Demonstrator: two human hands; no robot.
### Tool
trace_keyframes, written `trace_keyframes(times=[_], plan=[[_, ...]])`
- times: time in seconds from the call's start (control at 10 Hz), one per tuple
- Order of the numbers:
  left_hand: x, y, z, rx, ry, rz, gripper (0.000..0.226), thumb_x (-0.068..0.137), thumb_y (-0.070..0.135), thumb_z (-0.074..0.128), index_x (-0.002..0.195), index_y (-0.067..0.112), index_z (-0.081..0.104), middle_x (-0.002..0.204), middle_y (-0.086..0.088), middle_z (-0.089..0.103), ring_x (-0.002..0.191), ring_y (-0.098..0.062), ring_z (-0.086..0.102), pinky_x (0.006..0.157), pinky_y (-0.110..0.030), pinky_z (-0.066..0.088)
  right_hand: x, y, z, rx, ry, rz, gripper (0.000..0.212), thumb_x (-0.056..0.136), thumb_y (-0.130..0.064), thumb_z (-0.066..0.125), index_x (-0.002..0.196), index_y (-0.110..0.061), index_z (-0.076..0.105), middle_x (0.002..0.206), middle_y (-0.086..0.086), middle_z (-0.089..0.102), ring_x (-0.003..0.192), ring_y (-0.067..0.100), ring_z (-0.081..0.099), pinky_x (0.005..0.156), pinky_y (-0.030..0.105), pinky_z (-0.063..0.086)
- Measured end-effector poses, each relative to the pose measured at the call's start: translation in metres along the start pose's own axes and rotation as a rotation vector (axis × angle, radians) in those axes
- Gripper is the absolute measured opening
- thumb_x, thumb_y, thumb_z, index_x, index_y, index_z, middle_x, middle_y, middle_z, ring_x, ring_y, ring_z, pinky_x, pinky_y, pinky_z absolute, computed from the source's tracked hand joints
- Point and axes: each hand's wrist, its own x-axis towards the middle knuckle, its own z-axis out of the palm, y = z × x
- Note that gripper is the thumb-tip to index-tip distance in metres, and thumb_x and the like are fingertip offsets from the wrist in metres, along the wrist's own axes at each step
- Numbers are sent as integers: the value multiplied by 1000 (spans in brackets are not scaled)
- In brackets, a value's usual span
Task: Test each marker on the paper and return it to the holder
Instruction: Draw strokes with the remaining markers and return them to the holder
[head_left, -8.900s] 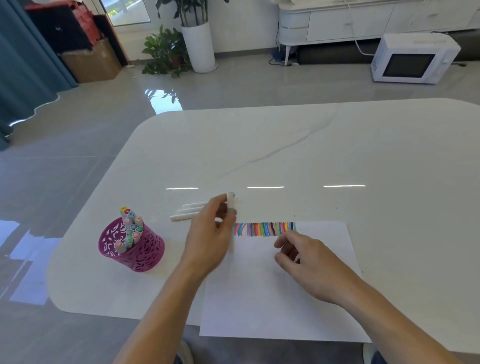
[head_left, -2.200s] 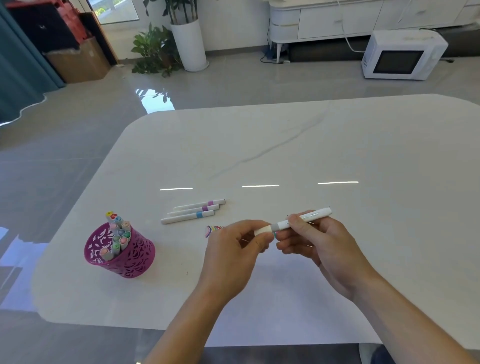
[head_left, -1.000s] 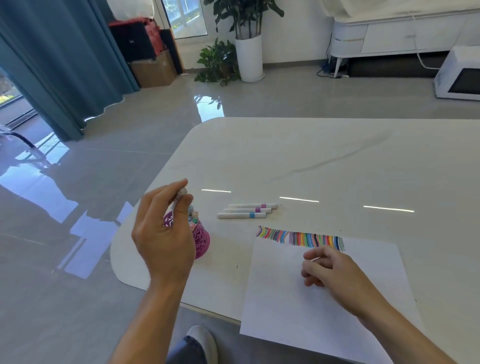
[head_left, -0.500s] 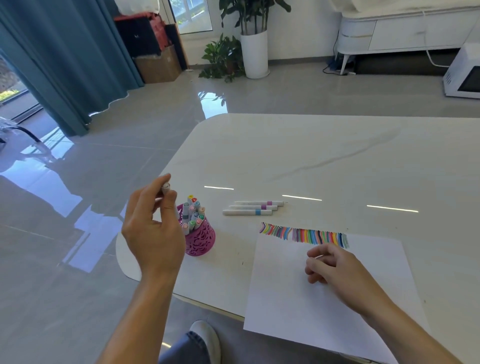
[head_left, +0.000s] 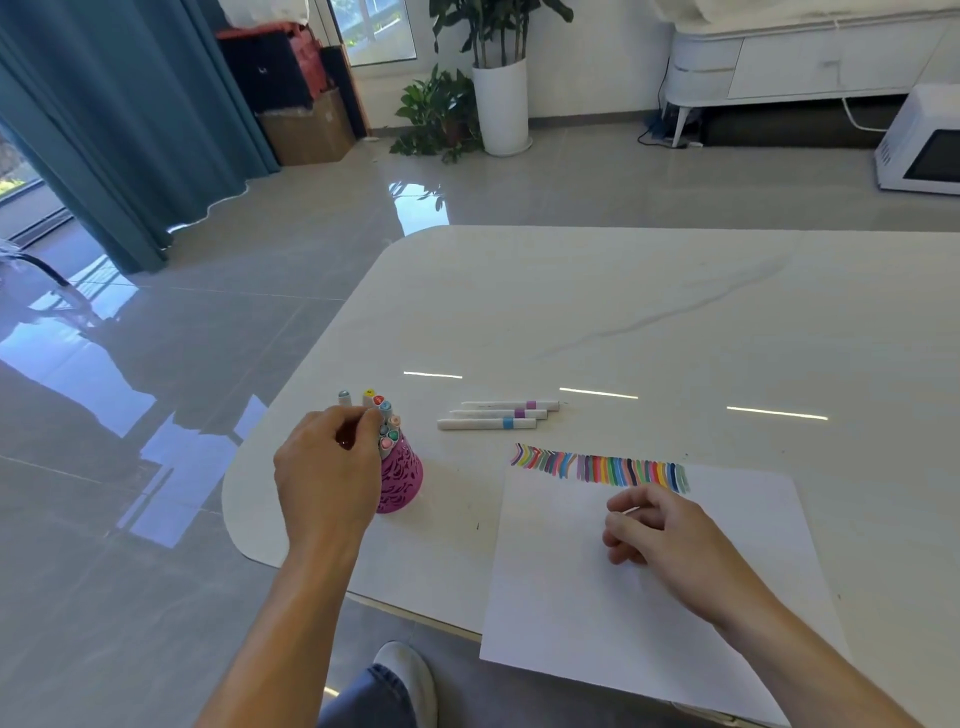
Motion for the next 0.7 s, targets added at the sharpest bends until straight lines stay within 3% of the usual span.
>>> trace_keyframes(times=[0.2, 0.3, 0.4, 0.5, 0.6, 0.7], plan=[[-5, 7, 2, 7, 27, 60, 16, 95, 30, 63, 107, 25, 72, 101, 11, 68, 93, -7, 62, 70, -8, 38, 2, 1, 0, -1, 3, -1, 5, 99, -24, 66, 105, -23, 65, 82, -4, 78, 76, 12, 75, 93, 48, 59], [-11, 16, 6, 22, 48, 214, 19, 95, 16, 64, 113, 19, 70, 107, 9, 64, 96, -6, 59, 81, -6, 37, 1, 2, -2, 23, 6, -3, 5, 99, -22, 66, 104, -21, 66, 82, -2, 78, 75, 13, 76, 93, 48, 59], [-18, 26, 19, 63, 5, 441, 24, 93, 7, 64, 114, 17, 69, 107, 5, 64, 95, -11, 57, 81, -12, 42, 1, 4, -6, 45, 25, -7, 6, 98, -21, 67, 104, -21, 67, 84, 0, 79, 76, 15, 76, 91, 47, 60], [-25, 31, 37, 94, -60, 563, 24, 91, 3, 65, 110, 16, 71, 105, 3, 66, 100, -17, 59, 83, -28, 47, 1, 5, -11, 61, 40, -12, 6, 98, -19, 67, 104, -20, 67, 83, 0, 79, 75, 15, 76, 89, 44, 61], [-34, 25, 63, 160, -290, 524, 26, 91, 4, 62, 113, 14, 70, 108, 2, 67, 103, -22, 60, 84, -32, 47, -1, 7, -20, 96, 66, -9, 7, 97, -16, 67, 104, -19, 67, 82, 1, 78, 74, 16, 76, 87, 42, 62], [-33, 16, 80, 243, -438, 449, 34, 96, 8, 55, 127, 20, 64, 129, 4, 63, 120, -19, 54, 95, -32, 43, -3, 9, -25, 92, 71, -8, 8, 97, -18, 66, 105, -19, 67, 82, -2, 78, 74, 14, 76, 87, 41, 61]])
